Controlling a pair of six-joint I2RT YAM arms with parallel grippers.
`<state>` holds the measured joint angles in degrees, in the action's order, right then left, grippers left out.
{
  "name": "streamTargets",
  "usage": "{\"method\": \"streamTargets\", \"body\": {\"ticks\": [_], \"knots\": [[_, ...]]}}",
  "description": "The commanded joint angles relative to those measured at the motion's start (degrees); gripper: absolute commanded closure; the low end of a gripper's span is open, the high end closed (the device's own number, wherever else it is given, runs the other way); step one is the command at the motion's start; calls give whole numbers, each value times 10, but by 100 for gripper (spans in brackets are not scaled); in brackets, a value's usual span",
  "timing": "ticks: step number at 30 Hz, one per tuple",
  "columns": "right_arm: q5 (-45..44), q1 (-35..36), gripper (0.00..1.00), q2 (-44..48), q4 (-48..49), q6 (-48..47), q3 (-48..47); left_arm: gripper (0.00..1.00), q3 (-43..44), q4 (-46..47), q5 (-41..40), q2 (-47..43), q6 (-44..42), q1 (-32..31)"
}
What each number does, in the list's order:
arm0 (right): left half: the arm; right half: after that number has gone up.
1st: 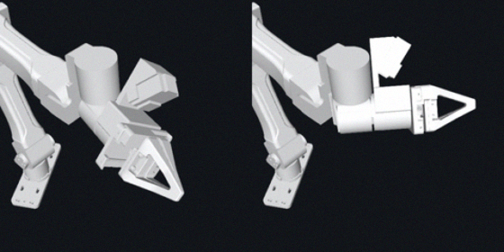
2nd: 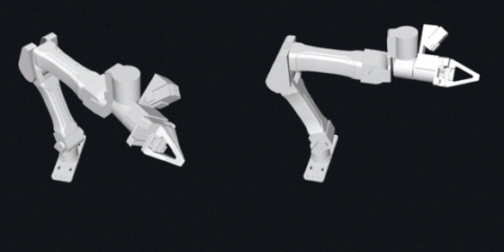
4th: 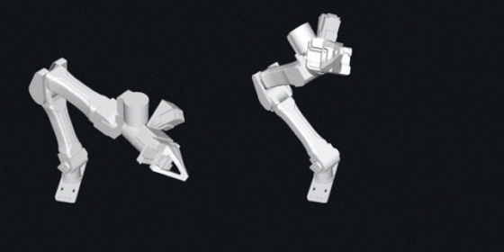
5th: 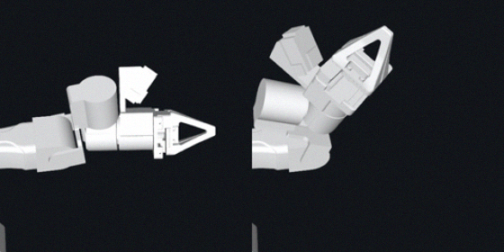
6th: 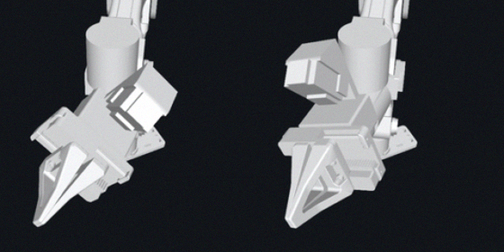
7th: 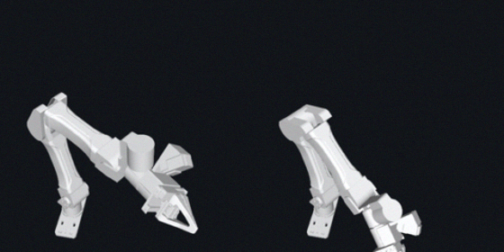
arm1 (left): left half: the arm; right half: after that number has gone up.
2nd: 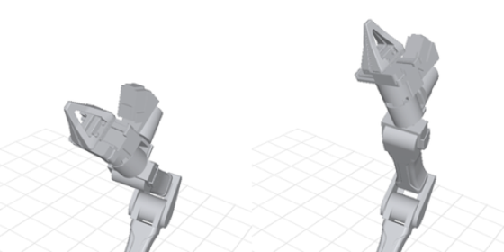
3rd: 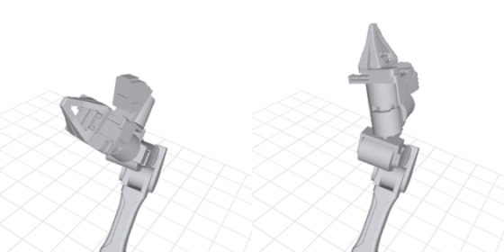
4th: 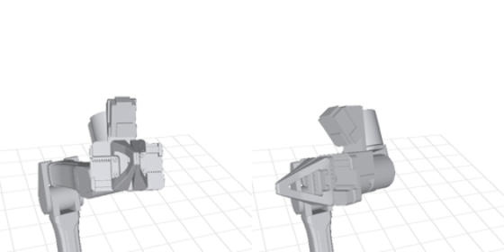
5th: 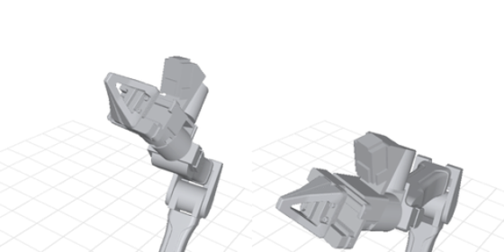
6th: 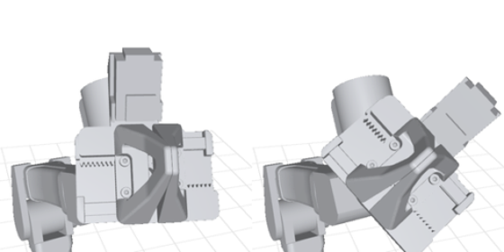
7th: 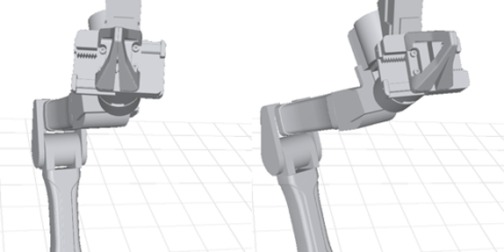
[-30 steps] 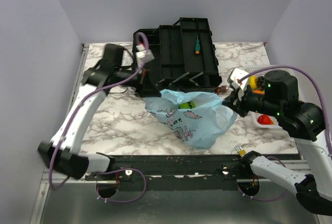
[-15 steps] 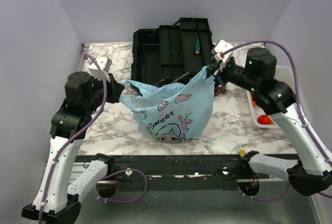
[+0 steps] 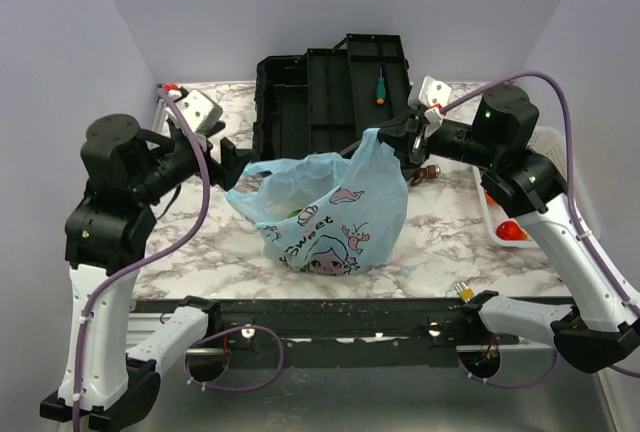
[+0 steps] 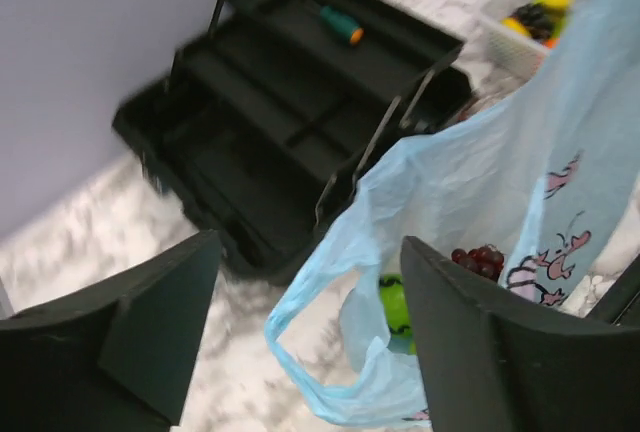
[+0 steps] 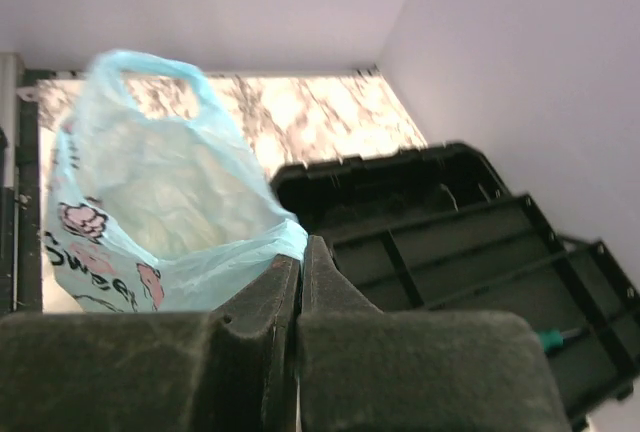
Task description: Place the fake fruits into the plastic bag and tie a complex knot
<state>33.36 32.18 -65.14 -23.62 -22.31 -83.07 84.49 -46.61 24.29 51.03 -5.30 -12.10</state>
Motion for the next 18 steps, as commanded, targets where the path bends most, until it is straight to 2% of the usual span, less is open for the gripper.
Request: {"method": "streamTargets", "body": {"ticks": [1,3,8,11,15,18], "knots": [[101,1,99,-26,38,4,-28,20,92,-32,240,62,-142,-3],[126,2,98,-33,42,-2,-26,15,91,-8,274,75,-143,-30],[162,2,92,-40,72,15,-16,13,74,48,239,118,-137,-148],[170,2,87,-40,83,29,-16,11,50,111,237,144,-106,-187],[177,1,71,-35,90,44,-14,2,46,179,278,178,-77,-200],[174,1,60,-29,99,48,-7,2,48,225,305,203,-55,-210]]}}
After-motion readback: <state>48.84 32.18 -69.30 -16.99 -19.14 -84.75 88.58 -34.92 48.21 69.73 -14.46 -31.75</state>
